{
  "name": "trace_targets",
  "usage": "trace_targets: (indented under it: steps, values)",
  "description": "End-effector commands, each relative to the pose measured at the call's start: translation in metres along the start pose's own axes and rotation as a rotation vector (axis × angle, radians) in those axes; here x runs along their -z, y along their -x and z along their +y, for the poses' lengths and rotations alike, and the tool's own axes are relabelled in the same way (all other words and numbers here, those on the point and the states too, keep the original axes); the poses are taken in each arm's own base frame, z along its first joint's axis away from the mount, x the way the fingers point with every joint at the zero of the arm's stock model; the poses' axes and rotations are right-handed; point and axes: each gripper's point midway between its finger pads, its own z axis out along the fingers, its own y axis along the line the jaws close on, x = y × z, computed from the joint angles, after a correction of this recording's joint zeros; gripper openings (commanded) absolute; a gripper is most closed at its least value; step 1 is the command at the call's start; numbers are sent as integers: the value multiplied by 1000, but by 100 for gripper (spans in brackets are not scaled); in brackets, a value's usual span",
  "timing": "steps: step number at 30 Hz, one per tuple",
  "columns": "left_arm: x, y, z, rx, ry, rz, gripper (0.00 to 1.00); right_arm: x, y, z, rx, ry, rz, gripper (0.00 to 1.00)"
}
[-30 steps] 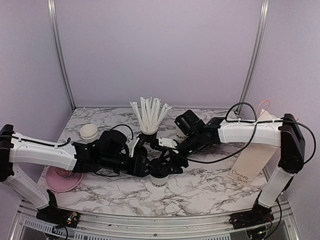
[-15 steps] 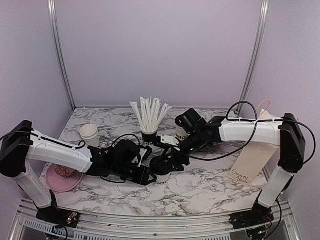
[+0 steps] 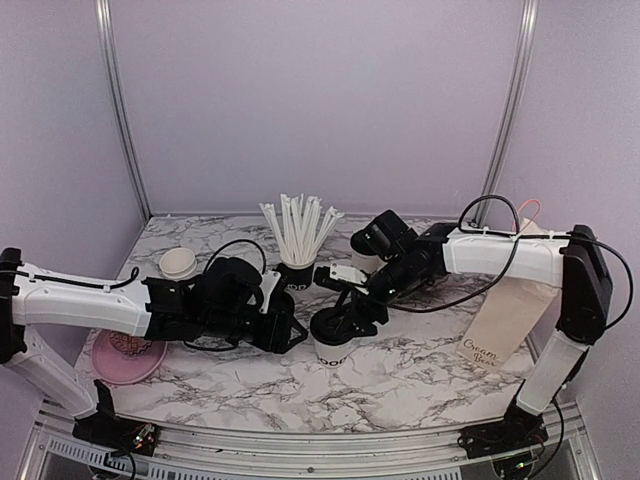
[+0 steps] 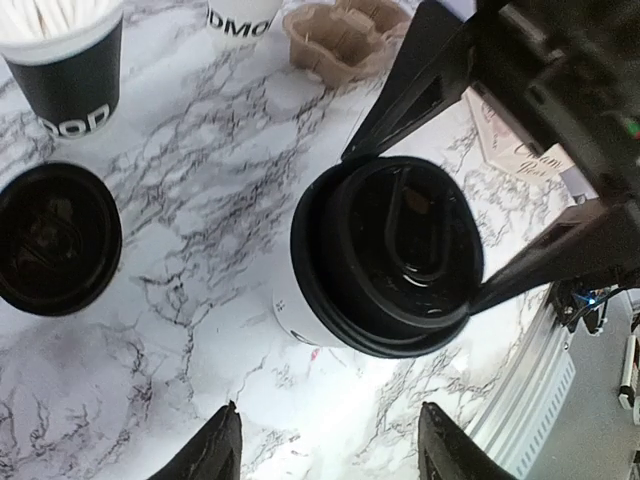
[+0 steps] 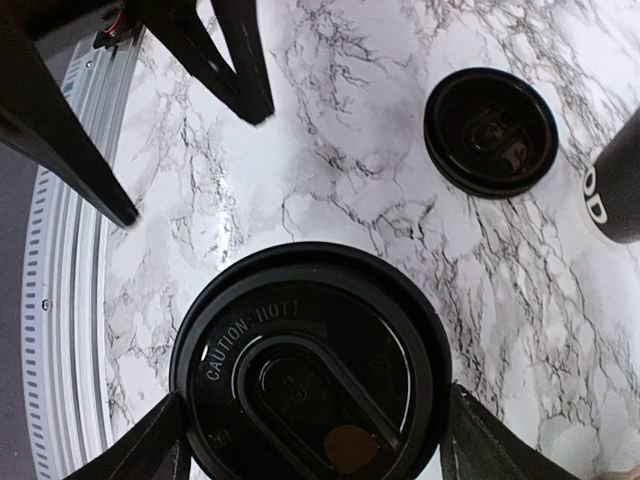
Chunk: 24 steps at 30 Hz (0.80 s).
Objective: Pack the takeout coffee
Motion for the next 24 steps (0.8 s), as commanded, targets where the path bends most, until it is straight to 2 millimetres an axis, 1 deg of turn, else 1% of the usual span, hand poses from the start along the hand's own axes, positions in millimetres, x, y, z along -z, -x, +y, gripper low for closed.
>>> trace_targets:
  steps: [1, 3, 7, 10, 14, 20, 24]
  values:
    - [22, 27, -7, -75, 14, -84, 61, 32, 2, -11, -53, -52, 8, 64]
    - [28, 33, -7, -86, 21, -105, 61, 45, 4, -22, -62, -96, -10, 64]
    - [32, 38, -7, -102, 30, -126, 62, 69, 5, -56, -99, -200, -73, 63]
    - [31, 39, -8, -108, 29, -127, 62, 78, 6, -78, -113, -250, -107, 63]
    - [32, 39, -7, -104, 29, -129, 62, 77, 9, -105, -125, -314, -147, 63]
    - [40, 39, -4, -87, 38, -148, 62, 72, 19, -134, -127, -372, -188, 64]
    - [42, 38, -2, -81, 45, -154, 62, 64, 13, -155, -162, -406, -155, 65]
